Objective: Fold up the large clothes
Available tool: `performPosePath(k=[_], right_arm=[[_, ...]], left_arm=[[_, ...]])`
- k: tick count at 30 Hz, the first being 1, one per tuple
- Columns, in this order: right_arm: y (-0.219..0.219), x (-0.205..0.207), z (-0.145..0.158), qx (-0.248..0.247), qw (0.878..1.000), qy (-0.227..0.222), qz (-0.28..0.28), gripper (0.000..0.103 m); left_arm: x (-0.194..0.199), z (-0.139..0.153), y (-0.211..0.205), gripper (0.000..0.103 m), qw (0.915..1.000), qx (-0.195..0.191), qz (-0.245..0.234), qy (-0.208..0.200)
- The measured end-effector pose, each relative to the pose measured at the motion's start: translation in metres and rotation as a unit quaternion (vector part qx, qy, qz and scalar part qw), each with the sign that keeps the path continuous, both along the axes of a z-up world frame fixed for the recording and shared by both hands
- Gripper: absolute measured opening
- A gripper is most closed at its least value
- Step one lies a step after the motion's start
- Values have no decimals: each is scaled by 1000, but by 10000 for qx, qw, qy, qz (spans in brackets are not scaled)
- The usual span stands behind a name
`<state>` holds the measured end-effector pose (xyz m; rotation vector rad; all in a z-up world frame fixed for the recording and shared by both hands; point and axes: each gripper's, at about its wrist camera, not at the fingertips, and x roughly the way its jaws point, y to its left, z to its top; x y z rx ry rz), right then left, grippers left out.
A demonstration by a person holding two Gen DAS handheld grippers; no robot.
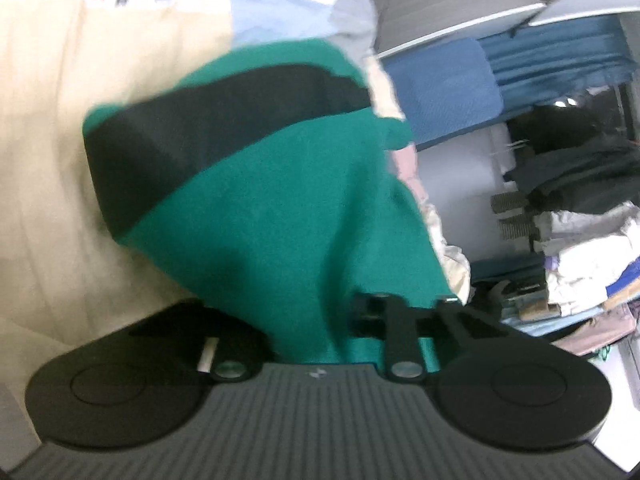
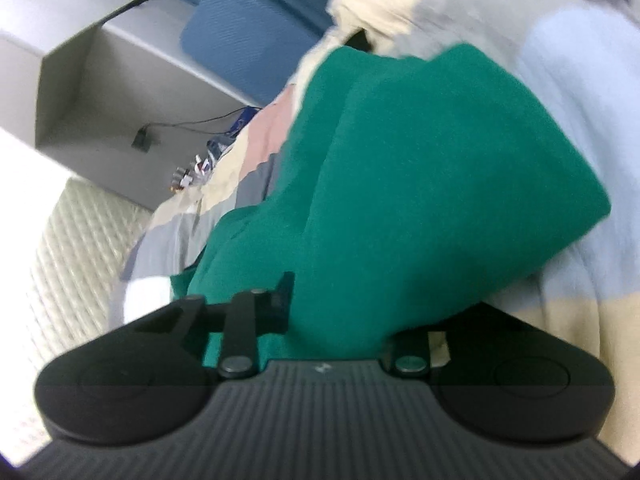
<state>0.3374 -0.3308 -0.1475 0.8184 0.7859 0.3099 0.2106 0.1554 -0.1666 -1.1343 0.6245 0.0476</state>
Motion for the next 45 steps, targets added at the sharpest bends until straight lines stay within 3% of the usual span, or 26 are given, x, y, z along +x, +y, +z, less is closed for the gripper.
performPosePath(k=[6, 10, 15, 21, 25, 26, 28, 29, 30, 31, 32, 41, 45], right_arm=[[-7, -15, 22, -130, 9992, -364, 73, 26], [-9, -34, 41, -251, 9982, -519, 156, 26], [-23, -77, 59, -151, 9985, -480, 211, 26], [-39, -138, 80, -264, 9978, -462, 400, 26], [-49, -172, 82, -299, 9980, -421, 376, 27], [-51, -174, 79, -283, 9985, -336, 331, 29], [-54, -171, 72, -105, 9996, -93, 254, 34], [-56, -169, 68, 18, 9997, 35, 238, 45], [-57, -166, 66, 142, 9995, 134, 266, 52], [-57, -166, 66, 217, 9991, 155, 325, 61], [-55, -167, 67, 229, 9990, 138, 361, 63], [-58, -175, 103, 182, 9971, -600, 426, 63], [-52, -155, 119, -47, 9948, -911, 444, 63]], left_arm=[[-24, 27, 1, 14, 9995, 103, -118, -259], [-48, 54, -7, 14, 9983, 398, -347, -261], [-86, 82, -10, 14, 9987, 190, -457, -151], [-152, 109, -28, 15, 9957, 451, -815, 24], [-182, 110, -39, 15, 9937, 569, -957, 103], [-185, 109, -43, 18, 9929, 638, -994, 161], [-187, 103, -45, 37, 9925, 548, -1051, 300], [-173, 100, -47, 60, 9920, 451, -1110, 401], [-170, 98, -47, 63, 9913, 373, -1177, 448], [-171, 99, -48, 63, 9913, 373, -1191, 424], [-169, 99, -47, 63, 9912, 416, -1207, 360], [-165, 126, -34, 63, 9934, 184, -1067, -376], [-141, 150, -36, 63, 9914, 378, -1052, -682]])
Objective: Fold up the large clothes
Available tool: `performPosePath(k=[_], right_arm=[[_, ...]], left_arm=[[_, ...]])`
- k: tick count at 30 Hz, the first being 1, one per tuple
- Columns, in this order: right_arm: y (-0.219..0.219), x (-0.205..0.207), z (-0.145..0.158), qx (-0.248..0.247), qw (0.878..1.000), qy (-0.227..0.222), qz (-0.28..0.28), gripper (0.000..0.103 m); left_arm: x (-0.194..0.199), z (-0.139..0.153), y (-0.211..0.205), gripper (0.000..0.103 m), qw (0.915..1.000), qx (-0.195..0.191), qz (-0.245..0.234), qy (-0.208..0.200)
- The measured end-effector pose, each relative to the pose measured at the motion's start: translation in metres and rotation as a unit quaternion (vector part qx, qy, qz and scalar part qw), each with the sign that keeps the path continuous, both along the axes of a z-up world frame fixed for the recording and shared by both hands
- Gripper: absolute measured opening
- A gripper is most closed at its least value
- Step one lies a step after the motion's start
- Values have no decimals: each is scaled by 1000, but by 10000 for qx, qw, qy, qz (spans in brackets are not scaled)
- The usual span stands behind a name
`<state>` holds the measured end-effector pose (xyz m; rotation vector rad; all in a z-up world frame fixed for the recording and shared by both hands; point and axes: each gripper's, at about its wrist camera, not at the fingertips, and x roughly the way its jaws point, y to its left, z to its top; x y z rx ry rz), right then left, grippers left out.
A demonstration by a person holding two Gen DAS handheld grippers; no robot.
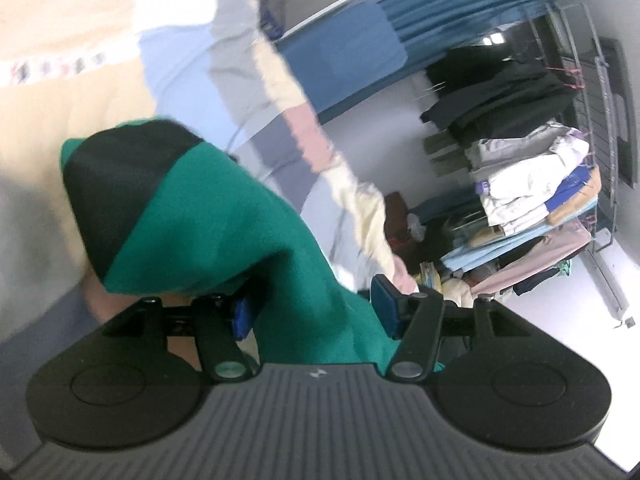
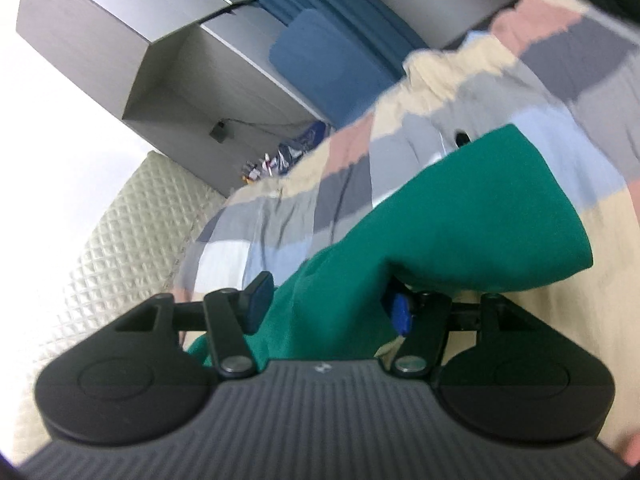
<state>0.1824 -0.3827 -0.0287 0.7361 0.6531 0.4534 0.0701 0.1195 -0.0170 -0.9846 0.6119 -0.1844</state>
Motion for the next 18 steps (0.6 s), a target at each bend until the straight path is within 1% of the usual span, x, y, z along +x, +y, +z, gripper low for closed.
performPosePath(k=[5, 8, 11, 13, 15, 18], right_arm=[[4, 35, 11, -138, 9996, -253, -66, 63], [12, 56, 14, -375, 9984, -414, -83, 63], [24, 76, 15, -839, 9940, -697, -30, 63], [30, 94, 11, -1085, 9907, -827, -21, 63], [34, 112, 6, -1242, 9882, -891, -11, 64], [41, 146, -7, -1474, 9854, -847, 28, 65]], left_arm=[[34, 15, -7, 65, 9982, 427, 43, -408], [57, 17, -11, 66, 9943, 819, 69, -674], [80, 17, -17, 66, 9855, 1372, 173, -987], [97, 13, -20, 66, 9790, 1652, 241, -1173], [121, 6, -19, 66, 9748, 1857, 288, -1201], [156, -9, -19, 67, 9686, 2198, 283, -1129]])
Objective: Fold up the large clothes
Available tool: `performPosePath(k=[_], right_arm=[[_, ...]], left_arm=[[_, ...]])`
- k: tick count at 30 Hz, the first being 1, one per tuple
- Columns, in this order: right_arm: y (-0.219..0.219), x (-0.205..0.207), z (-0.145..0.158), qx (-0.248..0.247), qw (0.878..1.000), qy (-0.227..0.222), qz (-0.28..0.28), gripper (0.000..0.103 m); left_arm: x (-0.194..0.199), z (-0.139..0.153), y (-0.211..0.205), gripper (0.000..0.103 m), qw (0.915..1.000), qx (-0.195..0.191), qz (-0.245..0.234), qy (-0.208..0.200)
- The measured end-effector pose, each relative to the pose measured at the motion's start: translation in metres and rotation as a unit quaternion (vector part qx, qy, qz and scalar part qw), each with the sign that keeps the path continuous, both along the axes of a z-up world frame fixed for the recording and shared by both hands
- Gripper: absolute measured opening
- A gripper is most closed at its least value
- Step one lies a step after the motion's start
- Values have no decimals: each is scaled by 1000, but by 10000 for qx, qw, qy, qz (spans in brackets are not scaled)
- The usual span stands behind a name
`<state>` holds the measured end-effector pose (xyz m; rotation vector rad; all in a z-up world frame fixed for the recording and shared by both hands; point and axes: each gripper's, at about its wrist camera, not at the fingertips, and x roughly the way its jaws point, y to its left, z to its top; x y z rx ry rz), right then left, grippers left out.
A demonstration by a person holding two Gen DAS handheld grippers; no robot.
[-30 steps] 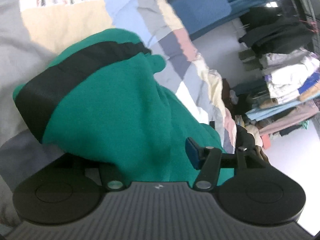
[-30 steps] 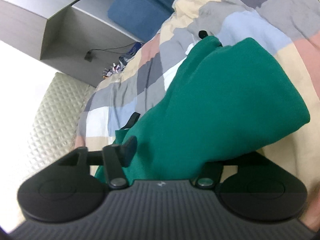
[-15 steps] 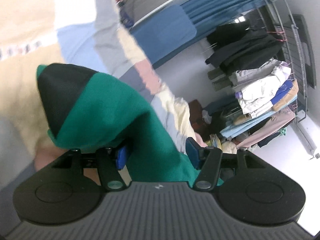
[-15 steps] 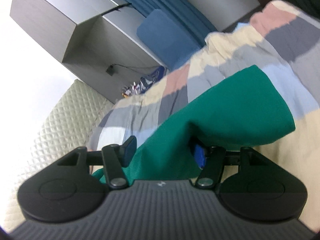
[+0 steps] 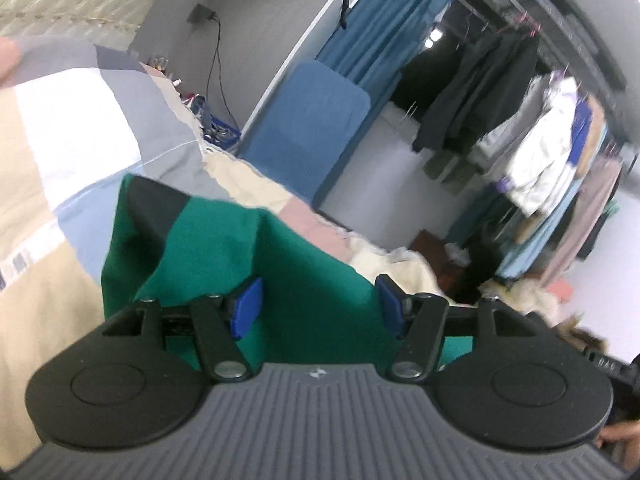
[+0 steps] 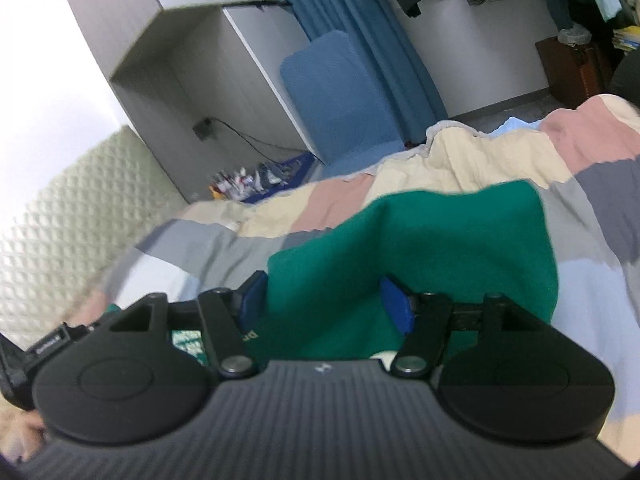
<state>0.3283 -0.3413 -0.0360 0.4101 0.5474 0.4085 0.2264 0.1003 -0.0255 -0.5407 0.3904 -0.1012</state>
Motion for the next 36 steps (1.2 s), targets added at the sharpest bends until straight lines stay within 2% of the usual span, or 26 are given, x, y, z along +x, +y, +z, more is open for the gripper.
performPosePath(k=[5, 7, 11, 17, 20, 22, 24, 26, 29, 33, 36], right_arm=[[20, 50, -30, -703, 9973, 156, 130, 68], [22, 65, -45, -660, 9971, 333, 170, 68], [30, 87, -68, -750, 9961, 371, 272, 70], [43, 108, -89, -882, 9948, 462, 211, 70], [44, 108, -90, -894, 9950, 412, 173, 70], [40, 103, -87, -768, 9963, 336, 167, 70], [33, 97, -82, -599, 9976, 322, 125, 70], [25, 87, -72, -344, 9987, 376, 50, 70], [13, 65, -55, -219, 9991, 354, -92, 71], [2, 27, -40, -247, 9989, 387, -132, 71], [-10, 1, -32, -78, 9982, 554, -219, 71]], left_arm=[[53, -32, 7, 67, 9989, 219, -69, 397], [69, -43, 12, 68, 9984, 215, -121, 499], [97, -66, 20, 68, 9969, 184, -206, 739], [116, -91, 25, 68, 9957, 162, -112, 904], [110, -84, 22, 69, 9964, 191, -28, 824], [101, -76, 23, 72, 9970, 76, -5, 775], [85, -65, 24, 77, 9978, -40, -17, 666], [66, -55, 25, 78, 9982, -109, -16, 583], [34, -45, 24, 78, 9979, -285, -8, 589], [-8, -41, 18, 78, 9962, -404, 63, 768], [-31, -47, 20, 79, 9918, -706, 154, 1050]])
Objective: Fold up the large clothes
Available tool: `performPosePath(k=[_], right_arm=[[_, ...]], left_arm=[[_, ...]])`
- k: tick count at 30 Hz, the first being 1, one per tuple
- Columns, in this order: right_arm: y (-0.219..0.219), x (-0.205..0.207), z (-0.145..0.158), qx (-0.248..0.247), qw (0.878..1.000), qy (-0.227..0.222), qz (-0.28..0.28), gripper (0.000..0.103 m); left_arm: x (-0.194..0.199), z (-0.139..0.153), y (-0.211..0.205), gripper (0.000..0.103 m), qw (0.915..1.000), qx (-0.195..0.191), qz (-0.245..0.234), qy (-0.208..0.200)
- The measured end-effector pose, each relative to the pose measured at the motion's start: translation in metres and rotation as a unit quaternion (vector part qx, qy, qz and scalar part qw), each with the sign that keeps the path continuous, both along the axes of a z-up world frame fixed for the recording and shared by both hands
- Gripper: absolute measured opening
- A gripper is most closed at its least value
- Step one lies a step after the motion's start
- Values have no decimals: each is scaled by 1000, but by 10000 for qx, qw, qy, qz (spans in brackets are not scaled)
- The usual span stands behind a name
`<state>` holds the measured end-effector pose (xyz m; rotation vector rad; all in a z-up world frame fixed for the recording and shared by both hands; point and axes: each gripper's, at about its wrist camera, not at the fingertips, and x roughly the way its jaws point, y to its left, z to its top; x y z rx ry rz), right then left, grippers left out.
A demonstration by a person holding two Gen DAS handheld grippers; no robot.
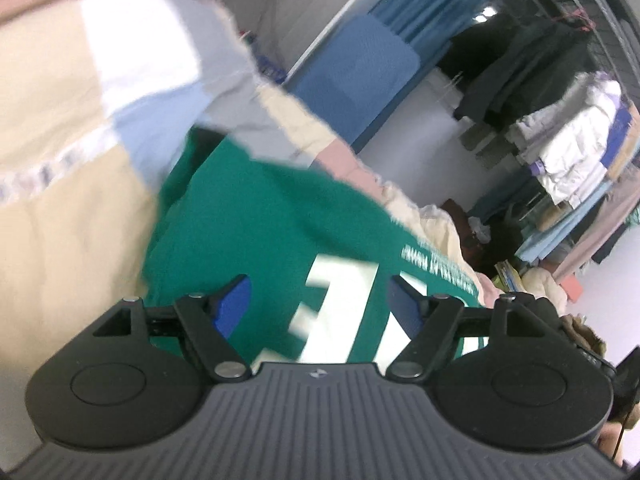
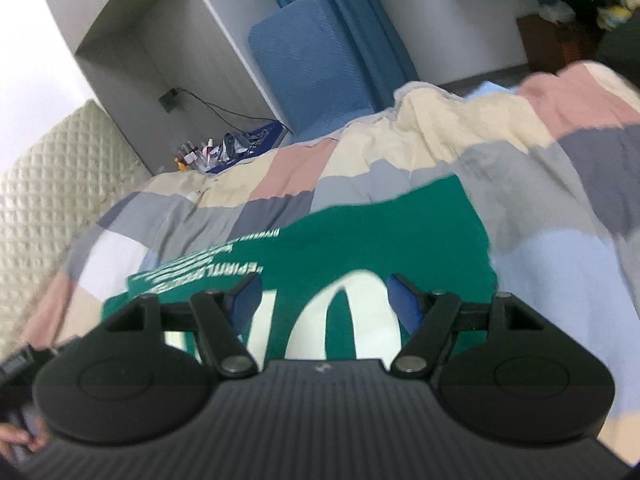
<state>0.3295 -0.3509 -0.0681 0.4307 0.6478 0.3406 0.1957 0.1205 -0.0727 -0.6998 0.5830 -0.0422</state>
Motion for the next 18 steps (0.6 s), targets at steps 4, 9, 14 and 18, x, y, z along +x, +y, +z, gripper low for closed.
performPosePath(k=[4, 9, 14, 18], right_arm=[[-26, -23, -6, 654, 9961, 467, -362, 83], [-50, -33, -37, 1432, 9801, 1216, -636, 84], [-53, -16, -73, 1926, 9633, 1711, -755, 86], [-42, 1, -88, 2084, 9602, 1764, -588, 86]], left_arm=[[-21, -16, 12, 83, 9967, -721, 161, 334], [-21, -45, 26, 84, 9857, -1451, 462, 722], [-11, -69, 28, 83, 9793, -1738, 640, 813], [-1, -72, 32, 78, 9779, -1869, 655, 668]])
